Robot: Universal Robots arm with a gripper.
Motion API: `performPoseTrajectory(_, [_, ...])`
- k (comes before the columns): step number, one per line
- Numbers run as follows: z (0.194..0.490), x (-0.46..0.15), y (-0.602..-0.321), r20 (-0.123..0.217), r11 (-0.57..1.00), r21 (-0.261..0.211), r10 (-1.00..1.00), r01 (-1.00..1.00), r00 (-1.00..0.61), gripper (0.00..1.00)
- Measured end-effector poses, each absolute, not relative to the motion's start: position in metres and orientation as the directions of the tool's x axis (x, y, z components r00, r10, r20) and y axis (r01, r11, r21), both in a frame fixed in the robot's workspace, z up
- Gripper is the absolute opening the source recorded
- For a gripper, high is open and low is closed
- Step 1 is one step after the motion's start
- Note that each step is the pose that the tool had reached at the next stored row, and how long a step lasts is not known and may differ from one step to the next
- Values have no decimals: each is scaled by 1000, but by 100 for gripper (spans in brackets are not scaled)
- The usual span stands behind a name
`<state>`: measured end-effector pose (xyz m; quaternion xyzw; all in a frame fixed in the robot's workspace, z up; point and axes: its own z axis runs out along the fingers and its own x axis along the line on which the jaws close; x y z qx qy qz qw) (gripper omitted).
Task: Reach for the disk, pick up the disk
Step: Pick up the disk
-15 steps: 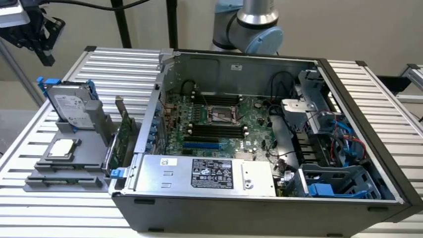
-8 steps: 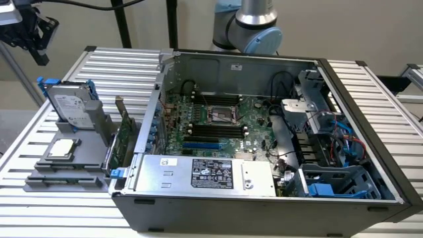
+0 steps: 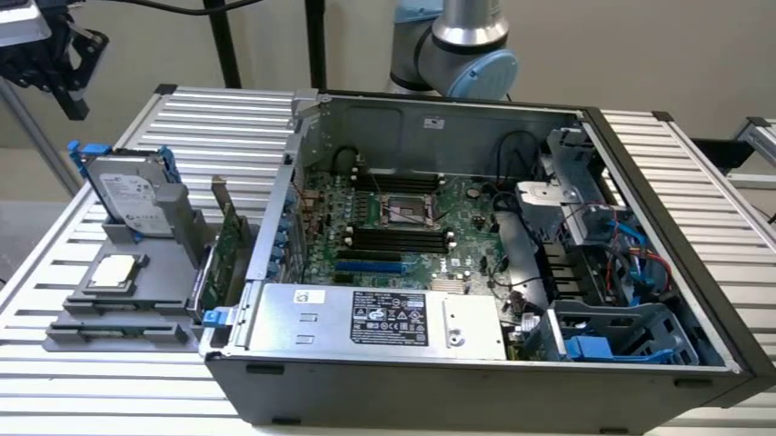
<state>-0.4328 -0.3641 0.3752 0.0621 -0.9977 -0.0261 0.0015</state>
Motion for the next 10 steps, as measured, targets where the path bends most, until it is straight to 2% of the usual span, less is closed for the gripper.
performPoseTrajectory(10, [375,-433,-364,0,952,52,-301,-301,-954,11])
